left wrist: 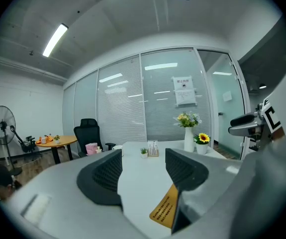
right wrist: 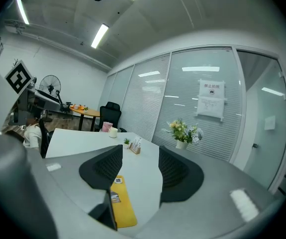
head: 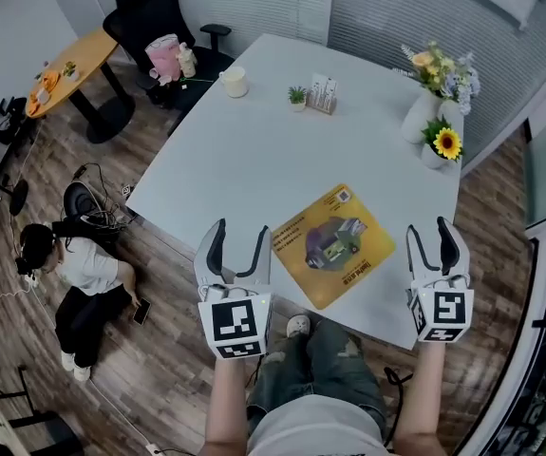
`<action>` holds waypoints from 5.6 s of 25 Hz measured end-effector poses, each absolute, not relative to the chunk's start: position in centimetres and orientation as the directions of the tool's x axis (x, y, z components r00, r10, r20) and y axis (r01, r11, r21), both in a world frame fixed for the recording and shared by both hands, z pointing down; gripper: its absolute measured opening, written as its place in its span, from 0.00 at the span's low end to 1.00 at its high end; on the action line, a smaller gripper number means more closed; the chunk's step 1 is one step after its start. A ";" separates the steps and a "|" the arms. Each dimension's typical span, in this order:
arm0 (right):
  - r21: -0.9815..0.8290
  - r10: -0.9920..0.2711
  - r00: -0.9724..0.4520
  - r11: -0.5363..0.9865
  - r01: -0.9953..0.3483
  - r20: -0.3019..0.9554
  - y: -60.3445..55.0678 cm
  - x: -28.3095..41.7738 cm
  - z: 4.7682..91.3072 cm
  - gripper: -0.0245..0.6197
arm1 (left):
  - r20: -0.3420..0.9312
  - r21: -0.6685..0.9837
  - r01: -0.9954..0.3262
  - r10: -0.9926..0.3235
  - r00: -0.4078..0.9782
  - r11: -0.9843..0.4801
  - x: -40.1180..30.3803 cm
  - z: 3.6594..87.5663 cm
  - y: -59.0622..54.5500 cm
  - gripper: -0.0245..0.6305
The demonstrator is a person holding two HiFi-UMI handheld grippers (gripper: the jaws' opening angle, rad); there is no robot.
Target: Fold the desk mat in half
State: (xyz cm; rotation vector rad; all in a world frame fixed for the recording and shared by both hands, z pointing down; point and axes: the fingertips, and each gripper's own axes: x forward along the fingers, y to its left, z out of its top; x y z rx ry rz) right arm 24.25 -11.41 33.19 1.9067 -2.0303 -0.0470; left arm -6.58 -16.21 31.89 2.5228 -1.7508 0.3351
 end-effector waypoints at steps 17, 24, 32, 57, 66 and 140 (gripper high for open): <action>0.332 -0.825 -0.213 0.427 -0.841 0.523 -14.2 24.3 42.7 0.43 | 0.456 -0.047 -0.910 -0.819 0.348 -0.413 -3.1 42.2 -15.4 0.43; 0.330 -0.715 -0.276 0.583 -0.742 0.642 -13.3 24.1 47.4 0.45 | 0.564 -0.027 -0.874 -0.729 0.388 -0.486 0.0 46.6 -13.4 0.43; 0.325 -0.601 -0.301 0.712 -0.623 0.741 -12.9 24.6 51.6 0.45 | 0.669 -0.002 -0.808 -0.601 0.437 -0.589 4.0 51.1 -10.2 0.43; 0.162 -0.183 -0.307 0.982 -0.092 0.934 -10.7 25.0 59.3 0.55 | 0.835 0.113 -0.627 -0.268 0.480 -0.771 9.2 59.0 -4.1 0.54; 0.111 -0.085 -0.215 0.988 0.112 0.973 -10.8 25.4 61.3 0.54 | 0.860 0.105 -0.614 -0.239 0.451 -0.782 9.5 60.5 -3.3 0.55; 0.126 -0.163 -0.294 0.982 -0.140 0.942 -24.7 18.1 60.7 0.19 | 0.800 0.235 -0.623 -0.215 0.560 -0.746 3.1 58.8 -16.2 0.15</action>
